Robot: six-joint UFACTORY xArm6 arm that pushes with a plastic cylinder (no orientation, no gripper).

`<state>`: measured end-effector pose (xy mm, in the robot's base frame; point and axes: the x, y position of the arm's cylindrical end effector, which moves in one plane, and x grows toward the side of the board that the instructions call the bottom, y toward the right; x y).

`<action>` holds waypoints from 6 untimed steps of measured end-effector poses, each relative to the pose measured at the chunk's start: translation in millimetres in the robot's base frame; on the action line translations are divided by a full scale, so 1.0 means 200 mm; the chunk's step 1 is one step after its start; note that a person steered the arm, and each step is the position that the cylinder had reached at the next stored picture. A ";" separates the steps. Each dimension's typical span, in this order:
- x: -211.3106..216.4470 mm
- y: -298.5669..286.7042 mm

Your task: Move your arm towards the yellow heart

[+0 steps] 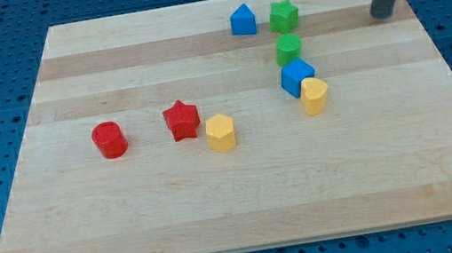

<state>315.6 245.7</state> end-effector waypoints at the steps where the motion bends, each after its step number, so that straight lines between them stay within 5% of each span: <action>1: 0.21 -0.02; 3: 0.55 -0.20; 6: 0.68 -0.63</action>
